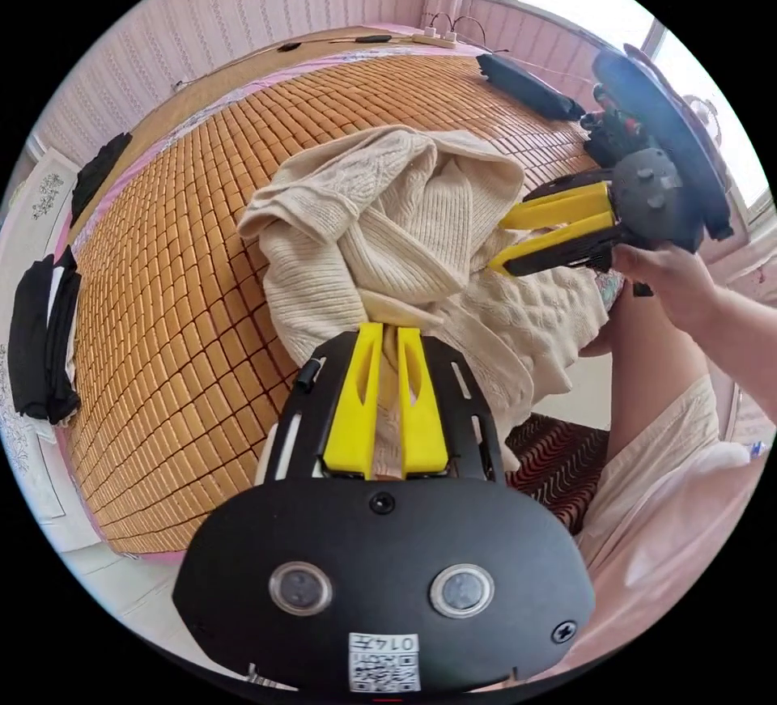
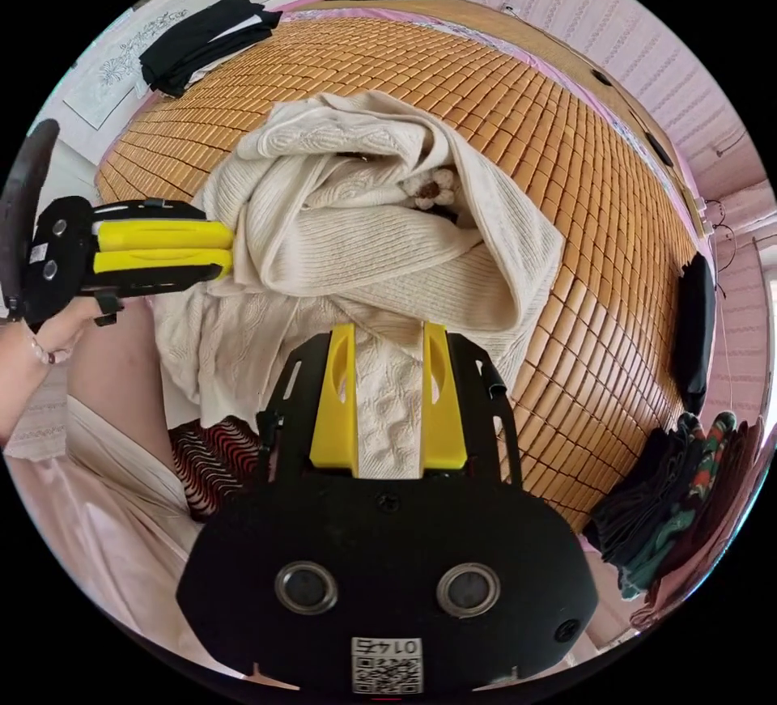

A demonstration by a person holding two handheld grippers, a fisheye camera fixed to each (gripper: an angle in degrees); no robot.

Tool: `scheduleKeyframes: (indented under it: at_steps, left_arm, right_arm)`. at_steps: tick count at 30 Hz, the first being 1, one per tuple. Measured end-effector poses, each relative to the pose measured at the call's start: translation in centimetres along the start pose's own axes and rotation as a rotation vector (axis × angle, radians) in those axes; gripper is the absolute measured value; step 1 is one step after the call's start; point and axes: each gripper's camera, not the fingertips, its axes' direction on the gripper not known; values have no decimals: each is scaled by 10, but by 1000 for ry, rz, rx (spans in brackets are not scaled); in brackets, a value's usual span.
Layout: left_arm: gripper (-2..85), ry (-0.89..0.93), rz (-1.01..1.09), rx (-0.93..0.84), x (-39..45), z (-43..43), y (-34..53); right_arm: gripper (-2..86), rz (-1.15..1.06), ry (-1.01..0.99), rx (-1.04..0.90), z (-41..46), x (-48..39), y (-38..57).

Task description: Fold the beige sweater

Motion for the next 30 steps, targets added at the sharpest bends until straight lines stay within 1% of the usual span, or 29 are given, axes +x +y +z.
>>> scheduleKeyframes:
  at_steps: [2, 4, 6, 7, 9, 10, 11, 12, 14, 15, 17, 19, 20, 22, 24, 26, 28, 29, 30]
  left_arm:
    - [14, 10, -40, 29, -13, -6, 3]
    - [5, -22, -84, 34, -27, -7, 7]
    - [-4, -101, -166, 17, -48, -5, 14]
    - [-5, -103, -185, 12, -54, -5, 16]
    - [-8, -46, -231, 3, -73, -2, 24]
    - [-8, -35, -237, -2, -76, -1, 25]
    - [-8, -28, -254, -1, -82, -1, 27]
    - [-9, -76, -287, -5, -88, -2, 29]
    - [-9, -83, -314, -2, -96, -3, 33]
    - [-8, -49, -336, 1, -102, -2, 36]
    - [-6, -21, -351, 4, -104, -4, 37]
    - [-1, -13, -309, 24, -96, -10, 32]
    - [6, 2, -255, 46, -86, -15, 26]
    - [20, 13, -163, 69, -64, -20, 14]
    - [48, 35, -51, 70, -34, -14, -8]
    - [70, 37, 12, 40, -18, 0, -26]
    - [87, 6, 38, -18, -10, 21, -41]
    - [90, -3, 46, -100, -9, 38, -48]
    - [84, -39, 69, -80, -8, 41, -50]
  right_arm:
    - [107, 7, -5, -17, 4, 3, -6]
    - [73, -10, 18, -35, 2, 3, -11]
    - [37, -32, 20, -26, -7, 5, -12]
    - [29, -29, -13, 0, -19, 12, -9]
    - [21, -6, -67, 89, -48, 28, 0]
    - [19, 19, -94, 155, -70, 42, 10]
    - [17, 56, -123, 218, -89, 58, 22]
    - [18, 85, -129, 244, -95, 67, 28]
    - [22, 252, -35, 281, -102, 108, 52]
    - [23, 298, -18, 270, -98, 119, 58]
    - [36, 447, -47, 166, -78, 156, 75]
    - [54, 499, -44, 149, -78, 163, 84]
    - [71, 511, -3, 176, -84, 159, 88]
    - [84, 496, 47, 202, -92, 146, 88]
    - [112, 466, 50, 221, -94, 132, 83]
    - [145, 392, 48, 160, -81, 114, 69]
    - [157, 398, 52, 103, -62, 110, 62]
    - [157, 395, 19, 51, -47, 110, 59]
    - [148, 391, 3, 14, -39, 111, 57]
